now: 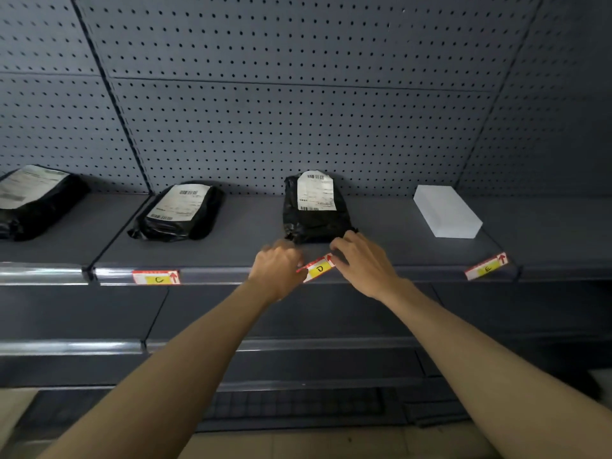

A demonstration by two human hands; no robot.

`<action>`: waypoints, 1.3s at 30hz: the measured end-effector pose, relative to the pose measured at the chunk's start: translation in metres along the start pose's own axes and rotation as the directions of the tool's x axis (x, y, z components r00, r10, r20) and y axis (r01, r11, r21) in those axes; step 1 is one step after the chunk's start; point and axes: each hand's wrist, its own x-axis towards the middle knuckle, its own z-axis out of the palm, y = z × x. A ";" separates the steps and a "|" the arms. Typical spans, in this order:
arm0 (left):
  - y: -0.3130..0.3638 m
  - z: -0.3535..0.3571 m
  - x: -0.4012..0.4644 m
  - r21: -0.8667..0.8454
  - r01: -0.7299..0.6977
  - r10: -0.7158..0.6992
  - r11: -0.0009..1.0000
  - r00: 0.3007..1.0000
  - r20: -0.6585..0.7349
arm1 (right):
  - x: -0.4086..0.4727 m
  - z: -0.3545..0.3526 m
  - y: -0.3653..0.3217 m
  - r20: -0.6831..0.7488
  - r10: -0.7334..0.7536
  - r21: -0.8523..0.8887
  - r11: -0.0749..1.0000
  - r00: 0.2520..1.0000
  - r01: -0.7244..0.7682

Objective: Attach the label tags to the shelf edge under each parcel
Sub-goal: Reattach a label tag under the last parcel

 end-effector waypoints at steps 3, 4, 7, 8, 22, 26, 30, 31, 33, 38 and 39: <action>0.000 0.018 0.000 0.067 0.018 -0.017 0.998 1.000 -0.020 | 0.002 0.014 -0.001 0.006 -0.054 0.026 0.998 0.999 0.054; 0.000 0.022 0.000 0.067 0.028 -0.025 0.997 0.999 -0.041 | 0.003 0.018 0.000 0.004 -0.066 0.029 0.997 0.998 0.066; 0.002 0.028 0.001 0.097 0.017 -0.008 0.995 0.995 -0.095 | 0.003 0.022 0.003 -0.012 -0.075 0.010 0.997 0.997 0.075; 0.002 0.028 0.001 0.125 -0.002 0.016 0.992 0.994 -0.106 | 0.003 0.023 0.004 -0.011 -0.071 0.009 0.997 0.997 0.071; 0.001 0.004 0.002 0.133 -0.103 0.107 0.986 0.994 -0.022 | -0.006 0.018 0.009 -0.024 -0.009 -0.026 1.000 1.000 0.009; 0.017 -0.021 0.013 0.093 -0.094 0.102 0.991 0.992 -0.081 | -0.018 -0.020 0.041 -0.051 0.056 -0.058 0.997 0.997 -0.059; 0.054 -0.032 0.027 0.074 -0.077 0.086 0.994 0.989 -0.123 | -0.037 -0.057 0.087 -0.059 0.119 -0.113 0.986 0.991 -0.125; 0.068 -0.033 0.032 0.071 -0.081 0.090 0.994 0.987 -0.130 | -0.043 -0.067 0.101 -0.068 0.131 -0.116 0.984 0.989 -0.139; 0.098 -0.033 0.042 0.069 -0.085 0.093 0.994 0.986 -0.137 | -0.056 -0.083 0.130 -0.082 0.153 -0.131 0.978 0.985 -0.163; 0.178 -0.021 0.068 0.098 -0.111 0.123 0.989 0.984 -0.128 | -0.080 -0.109 0.204 -0.069 0.186 -0.166 0.967 0.980 -0.195; 0.192 -0.016 0.073 0.111 -0.116 0.129 0.987 0.985 -0.116 | -0.083 -0.112 0.217 -0.066 0.186 -0.164 0.967 0.980 -0.194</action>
